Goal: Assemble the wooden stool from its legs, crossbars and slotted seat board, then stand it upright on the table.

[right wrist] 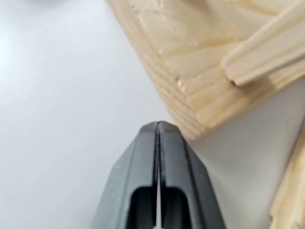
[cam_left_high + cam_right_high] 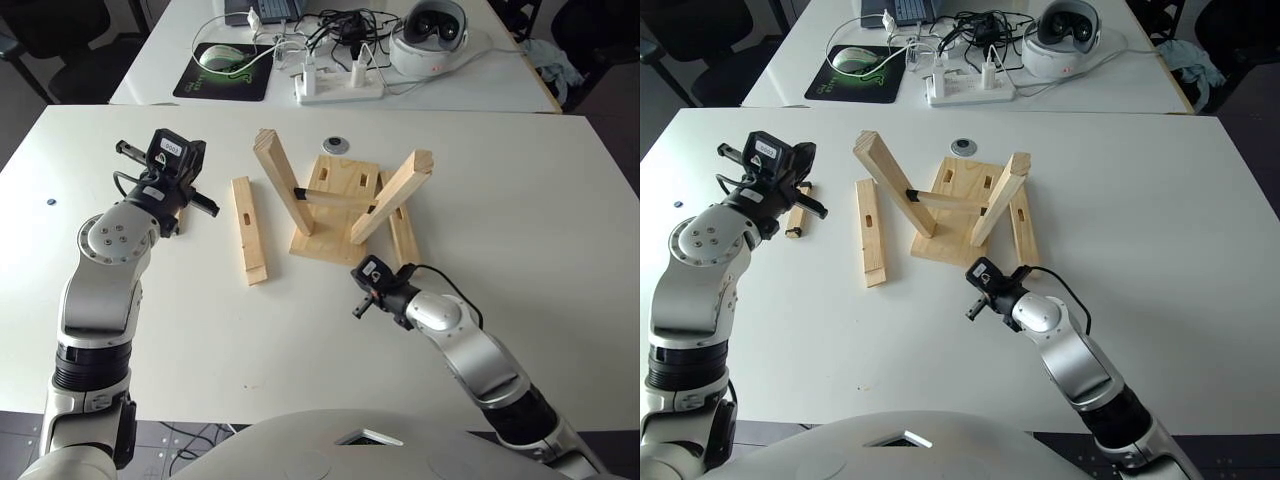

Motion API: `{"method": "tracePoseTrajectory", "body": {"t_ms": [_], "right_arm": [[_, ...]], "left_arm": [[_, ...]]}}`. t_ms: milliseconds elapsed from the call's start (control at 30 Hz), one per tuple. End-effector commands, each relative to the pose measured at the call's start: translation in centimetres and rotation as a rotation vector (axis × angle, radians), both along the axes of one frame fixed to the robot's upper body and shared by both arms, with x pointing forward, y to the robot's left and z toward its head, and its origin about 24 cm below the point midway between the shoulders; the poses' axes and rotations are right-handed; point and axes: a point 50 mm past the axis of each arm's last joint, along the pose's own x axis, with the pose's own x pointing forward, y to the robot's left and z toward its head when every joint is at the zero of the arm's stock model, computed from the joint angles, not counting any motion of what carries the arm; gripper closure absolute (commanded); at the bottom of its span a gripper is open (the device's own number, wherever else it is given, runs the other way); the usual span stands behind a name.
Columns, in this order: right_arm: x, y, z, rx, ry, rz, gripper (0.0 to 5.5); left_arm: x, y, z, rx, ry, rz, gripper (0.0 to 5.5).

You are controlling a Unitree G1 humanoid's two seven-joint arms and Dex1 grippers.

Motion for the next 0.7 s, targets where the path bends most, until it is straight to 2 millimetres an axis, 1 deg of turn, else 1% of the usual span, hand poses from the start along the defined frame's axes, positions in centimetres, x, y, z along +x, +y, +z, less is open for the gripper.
{"method": "tracePoseTrajectory", "body": {"t_ms": [33,133,200,267,333,567,633,700], "right_arm": [[-1.0,-1.1,0.1,-0.008,0.072,0.01,5.49],[-1.5,-3.6,0.5,-0.09,0.106,0.035,5.49],[-0.7,-4.6,1.0,-0.128,0.089,0.038,5.49],[0.5,-4.9,1.2,-0.142,0.034,0.012,5.49],[1.1,-4.5,1.2,-0.131,-0.002,-0.001,5.49],[1.5,-1.7,0.1,-0.071,-0.031,0.002,5.49],[1.4,-0.8,0.1,-0.036,-0.031,0.019,5.49],[1.7,-0.1,0.1,-0.039,-0.062,0.042,5.49]], "left_arm": [[0.1,-0.2,0.3,0.005,-0.016,-0.01,5.5],[-0.6,0.0,-0.1,-0.004,-0.015,0.022,5.5],[-1.1,0.2,-0.4,-0.011,-0.014,0.052,5.5],[-1.3,0.1,-0.6,-0.019,-0.013,0.064,5.5],[-1.1,-0.1,-0.6,-0.024,-0.016,0.056,5.5],[-0.3,-0.4,-0.1,-0.018,-0.022,0.023,5.5],[-0.2,-0.3,0.0,-0.017,-0.026,0.022,5.5],[0.0,-0.3,-0.1,-0.015,-0.022,0.016,5.5]]}}
